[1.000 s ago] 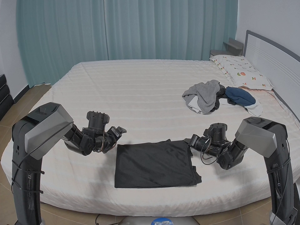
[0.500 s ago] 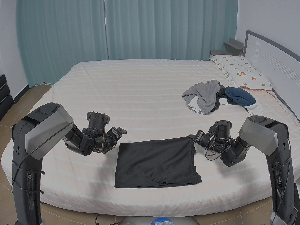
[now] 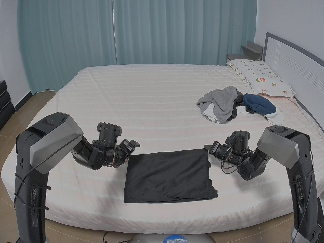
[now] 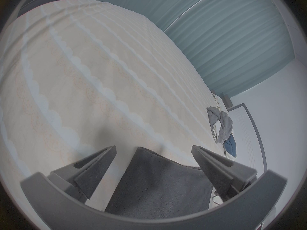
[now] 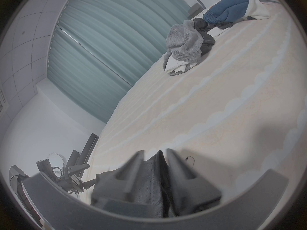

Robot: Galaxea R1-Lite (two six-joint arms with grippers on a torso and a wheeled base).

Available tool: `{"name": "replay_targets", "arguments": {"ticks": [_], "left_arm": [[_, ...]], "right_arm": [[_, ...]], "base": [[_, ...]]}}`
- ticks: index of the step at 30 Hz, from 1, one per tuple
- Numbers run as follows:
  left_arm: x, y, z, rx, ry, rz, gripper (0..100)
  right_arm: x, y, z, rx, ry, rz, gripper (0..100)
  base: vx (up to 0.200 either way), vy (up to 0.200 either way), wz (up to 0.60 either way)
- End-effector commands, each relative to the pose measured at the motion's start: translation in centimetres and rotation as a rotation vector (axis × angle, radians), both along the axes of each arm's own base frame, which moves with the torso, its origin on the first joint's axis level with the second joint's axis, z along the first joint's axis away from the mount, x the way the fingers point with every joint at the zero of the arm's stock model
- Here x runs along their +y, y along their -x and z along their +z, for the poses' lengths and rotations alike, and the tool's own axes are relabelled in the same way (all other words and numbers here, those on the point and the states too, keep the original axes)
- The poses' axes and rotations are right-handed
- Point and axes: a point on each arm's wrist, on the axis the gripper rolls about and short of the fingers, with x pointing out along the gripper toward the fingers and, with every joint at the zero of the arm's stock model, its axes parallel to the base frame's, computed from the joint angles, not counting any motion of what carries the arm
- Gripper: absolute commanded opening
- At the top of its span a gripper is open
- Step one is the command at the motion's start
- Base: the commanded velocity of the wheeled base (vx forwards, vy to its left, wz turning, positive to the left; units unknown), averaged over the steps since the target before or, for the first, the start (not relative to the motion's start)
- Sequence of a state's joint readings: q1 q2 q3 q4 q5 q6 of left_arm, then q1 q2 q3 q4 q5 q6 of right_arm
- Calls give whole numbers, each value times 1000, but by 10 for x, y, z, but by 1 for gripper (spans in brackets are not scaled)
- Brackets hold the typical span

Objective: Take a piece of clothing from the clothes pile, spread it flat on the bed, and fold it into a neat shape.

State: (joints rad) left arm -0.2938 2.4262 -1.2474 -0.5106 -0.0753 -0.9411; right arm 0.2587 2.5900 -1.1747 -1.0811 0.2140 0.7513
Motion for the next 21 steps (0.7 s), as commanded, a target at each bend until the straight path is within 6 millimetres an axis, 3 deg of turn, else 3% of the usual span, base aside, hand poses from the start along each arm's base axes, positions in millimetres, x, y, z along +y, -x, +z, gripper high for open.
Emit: {"name": "replay_targets", "arguments": {"ticks": [1, 9, 10, 13, 21], "left_arm": [[-5, 1, -6, 11, -4, -12, 100], [-11, 1, -16, 10, -51, -46, 100], [-11, 0, -16, 8, -51, -45, 0], [-11, 0, -16, 7, -51, -43, 0], [-8, -2, -15, -11, -99, 27, 0]], "right_arm": [[-2, 4, 7, -3, 0, 0, 100], [-7, 25, 21, 31, 3, 13, 100], [-7, 27, 21, 35, 5, 15, 100], [-8, 34, 24, 49, 10, 18, 100], [-16, 75, 44, 111, 12, 172, 100]], "base": [[0, 0, 0], [0, 0, 0], [0, 0, 0], [0, 0, 0], [0, 0, 0]]}}
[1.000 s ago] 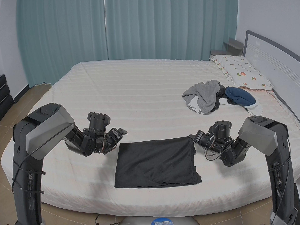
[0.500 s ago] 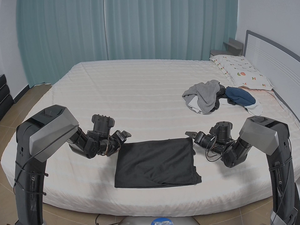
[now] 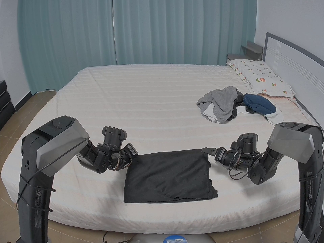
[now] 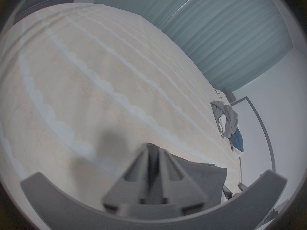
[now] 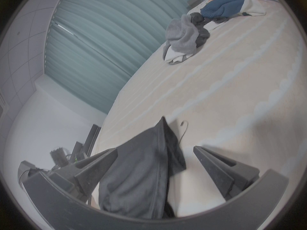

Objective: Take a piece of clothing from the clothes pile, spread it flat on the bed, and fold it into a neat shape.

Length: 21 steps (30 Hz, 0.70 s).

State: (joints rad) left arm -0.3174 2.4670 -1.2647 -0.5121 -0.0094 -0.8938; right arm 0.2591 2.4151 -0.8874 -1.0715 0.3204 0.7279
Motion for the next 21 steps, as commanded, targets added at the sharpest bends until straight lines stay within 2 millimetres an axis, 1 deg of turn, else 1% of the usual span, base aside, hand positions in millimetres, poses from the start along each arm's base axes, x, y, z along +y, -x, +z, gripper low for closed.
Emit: {"name": "replay_targets", "arguments": {"ticks": [1, 2, 3, 7, 10, 21], "left_arm": [[2, -2, 0, -10, -22, 35, 0], [2, -2, 0, -10, -22, 35, 0], [4, -3, 1, -16, -26, 45, 0], [4, -4, 2, -20, -31, 53, 0], [5, -4, 2, -20, -31, 55, 0], [7, -5, -3, -11, -34, 61, 0]], "right_arm": [[-4, 26, 23, 7, 10, 91, 100], [-4, 26, 23, 7, 10, 91, 100], [-3, 35, 20, 36, 35, 132, 100], [1, 48, 15, 71, 86, 203, 100], [2, 55, 17, 86, 110, 228, 100], [1, 71, 19, 124, 161, 305, 100]], "base": [[0, 0, 0], [0, 0, 0], [0, 0, 0], [0, 0, 0], [0, 0, 0], [0, 0, 0]]}}
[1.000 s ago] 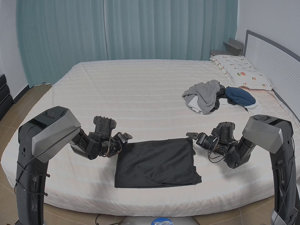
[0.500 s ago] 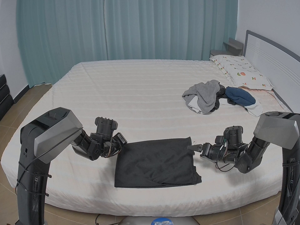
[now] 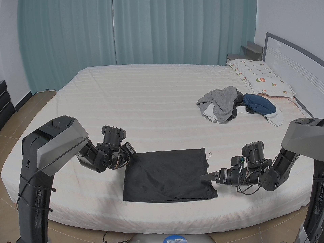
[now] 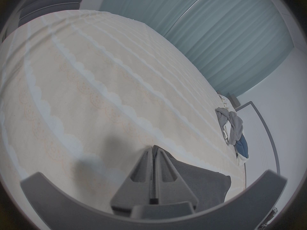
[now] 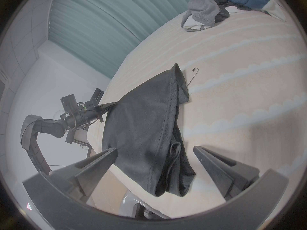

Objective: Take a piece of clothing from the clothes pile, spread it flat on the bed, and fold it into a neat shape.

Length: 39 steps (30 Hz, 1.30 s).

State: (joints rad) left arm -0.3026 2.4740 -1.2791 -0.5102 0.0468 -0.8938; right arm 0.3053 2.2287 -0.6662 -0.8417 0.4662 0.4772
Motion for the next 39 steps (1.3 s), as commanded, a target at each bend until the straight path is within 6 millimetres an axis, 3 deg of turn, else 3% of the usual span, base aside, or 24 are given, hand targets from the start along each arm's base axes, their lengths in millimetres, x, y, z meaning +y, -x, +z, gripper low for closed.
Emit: {"name": "replay_targets", "arguments": {"ticks": [1, 12, 13, 39], "left_arm": [[1, 0, -4, 7, -2, 3, 0], [-1, -1, -3, 4, -1, -2, 0], [-1, -1, -3, 4, 0, -3, 0], [-1, 0, -3, 6, 2, -4, 0]], "right_arm": [[0, 6, 5, -2, 13, 19, 100], [6, 17, -3, 17, 85, 106, 100], [7, 18, -3, 18, 85, 111, 0], [-2, 23, -2, 34, 157, 147, 0]], "base": [[0, 0, 0], [0, 0, 0], [0, 0, 0], [0, 0, 0]]}}
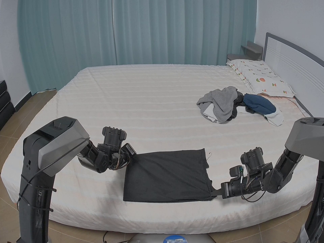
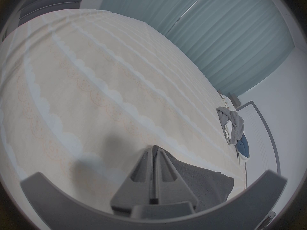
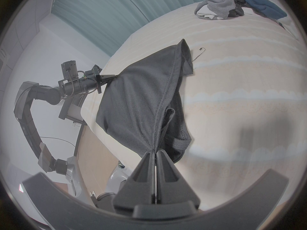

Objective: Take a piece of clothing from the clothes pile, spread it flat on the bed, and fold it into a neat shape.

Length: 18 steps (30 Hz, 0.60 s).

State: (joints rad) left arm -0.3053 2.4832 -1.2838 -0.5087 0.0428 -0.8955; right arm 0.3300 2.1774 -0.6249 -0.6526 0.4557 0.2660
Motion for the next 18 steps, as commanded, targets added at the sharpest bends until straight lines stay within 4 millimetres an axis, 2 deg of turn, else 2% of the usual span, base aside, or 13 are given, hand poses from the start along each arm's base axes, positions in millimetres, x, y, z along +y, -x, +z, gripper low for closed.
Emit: {"name": "replay_targets", "arguments": {"ticks": [1, 3, 4, 8, 13, 16, 18], "left_arm": [[0, 0, 0, 1, 1, -1, 0], [0, 2, 1, 3, 4, -7, 0], [-2, 3, 1, 5, 6, -10, 100], [-1, 3, 1, 5, 8, -8, 100], [4, -1, 6, -13, 28, 16, 100], [7, -3, 13, -24, 60, 43, 100], [8, -4, 14, -26, 78, 59, 100]], "right_arm": [[-2, -2, 1, -6, -1, -9, 0], [-2, -2, 0, -6, 1, -6, 0], [-2, -3, -1, -7, 4, -3, 100], [0, -10, 6, -46, -15, -9, 100], [3, -40, 20, -88, -88, -93, 100], [8, -54, 19, -60, -135, -161, 100], [13, -71, 15, -47, -168, -245, 100]], "base": [[0, 0, 0], [0, 0, 0], [0, 0, 0], [0, 0, 0], [0, 0, 0], [0, 0, 0], [0, 0, 0]]}}
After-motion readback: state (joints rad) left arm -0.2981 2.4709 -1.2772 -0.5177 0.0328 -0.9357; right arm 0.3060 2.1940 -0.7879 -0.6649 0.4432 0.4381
